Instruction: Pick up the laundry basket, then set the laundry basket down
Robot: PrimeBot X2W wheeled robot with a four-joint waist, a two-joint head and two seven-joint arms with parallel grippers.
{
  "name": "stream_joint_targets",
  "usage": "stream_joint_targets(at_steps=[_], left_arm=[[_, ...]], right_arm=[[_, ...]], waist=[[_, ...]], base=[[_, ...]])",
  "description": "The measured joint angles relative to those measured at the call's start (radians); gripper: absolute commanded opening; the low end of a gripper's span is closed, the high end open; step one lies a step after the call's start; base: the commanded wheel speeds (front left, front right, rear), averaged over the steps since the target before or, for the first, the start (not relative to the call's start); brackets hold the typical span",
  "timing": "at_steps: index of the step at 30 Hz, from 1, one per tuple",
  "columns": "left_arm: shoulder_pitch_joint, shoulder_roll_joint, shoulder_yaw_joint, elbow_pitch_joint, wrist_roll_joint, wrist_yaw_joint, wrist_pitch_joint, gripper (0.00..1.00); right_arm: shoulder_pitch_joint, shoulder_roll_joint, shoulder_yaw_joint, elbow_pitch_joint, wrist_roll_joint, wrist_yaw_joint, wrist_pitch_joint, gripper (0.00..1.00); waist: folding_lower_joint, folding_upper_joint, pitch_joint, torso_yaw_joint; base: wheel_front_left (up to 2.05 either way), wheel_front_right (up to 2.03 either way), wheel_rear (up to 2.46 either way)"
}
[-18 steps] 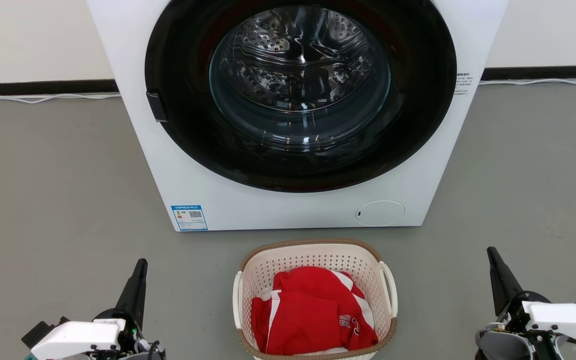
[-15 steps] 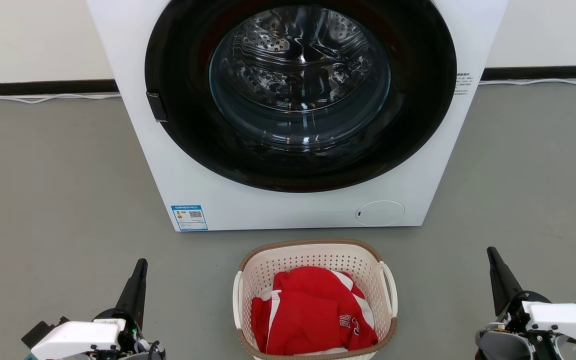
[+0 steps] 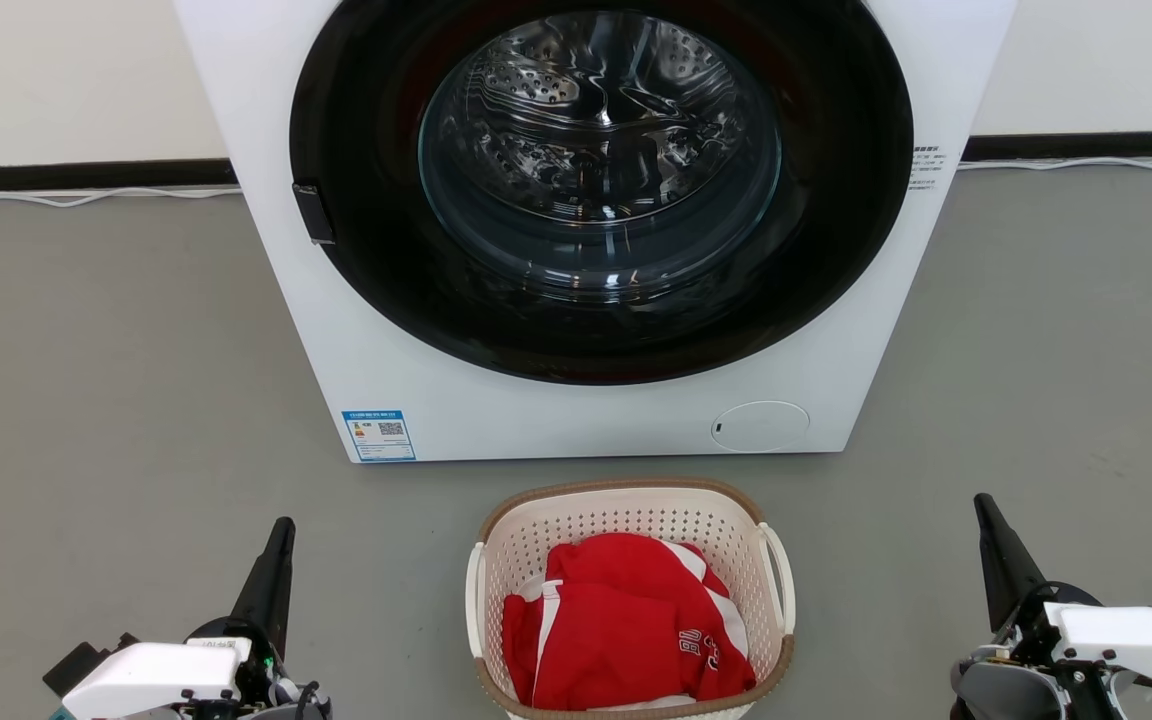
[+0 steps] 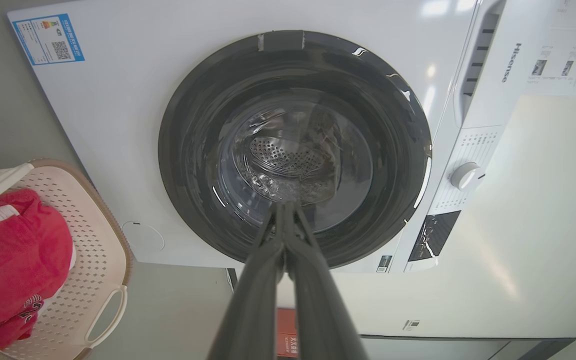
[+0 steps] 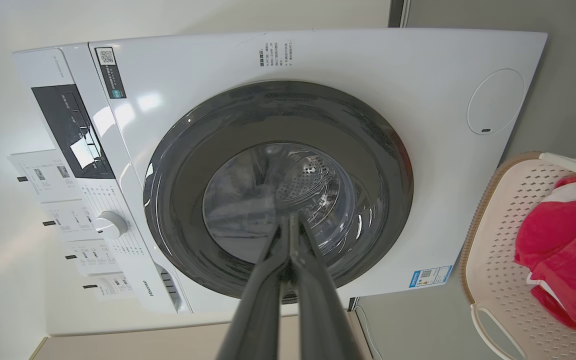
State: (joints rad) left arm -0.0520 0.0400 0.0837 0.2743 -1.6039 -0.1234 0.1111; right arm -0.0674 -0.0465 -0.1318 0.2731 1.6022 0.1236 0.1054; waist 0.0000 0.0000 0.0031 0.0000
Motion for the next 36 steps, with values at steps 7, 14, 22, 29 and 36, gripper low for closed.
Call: stream_joint_targets(at_steps=[7,14,22,29,36], left_arm=[[0.043,-0.010,-0.004,0.046,0.000,0.001,-0.002,1.00],[0.046,-0.009,-0.023,0.047,0.000,0.001,-0.024,1.00],[0.045,-0.009,-0.037,0.050,0.031,0.001,-0.048,1.00],[0.042,-0.008,-0.043,0.066,0.090,0.001,-0.061,1.00],[0.035,-0.008,-0.044,0.080,0.190,0.001,-0.084,1.00]], right_arm=[[0.047,0.008,0.004,0.039,0.000,-0.001,-0.001,1.00],[0.046,0.009,0.008,0.031,-0.002,-0.001,-0.015,1.00],[0.046,-0.002,0.021,0.026,-0.056,-0.001,-0.040,1.00],[0.046,-0.008,0.021,0.021,-0.160,-0.001,-0.058,1.00],[0.046,-0.012,0.027,0.002,-0.291,-0.001,-0.077,1.00]], waist=[[0.0000,0.0000,0.001,0.000],[0.0003,0.0000,0.000,0.000],[0.0002,0.0000,0.003,0.000],[0.0002,0.0000,0.003,0.000],[0.0001,0.0000,0.003,-0.001]], base=[[0.00,0.00,0.00],[0.00,0.00,0.00],[0.00,0.00,0.00],[0.00,0.00,0.00],[0.00,0.00,0.00]])
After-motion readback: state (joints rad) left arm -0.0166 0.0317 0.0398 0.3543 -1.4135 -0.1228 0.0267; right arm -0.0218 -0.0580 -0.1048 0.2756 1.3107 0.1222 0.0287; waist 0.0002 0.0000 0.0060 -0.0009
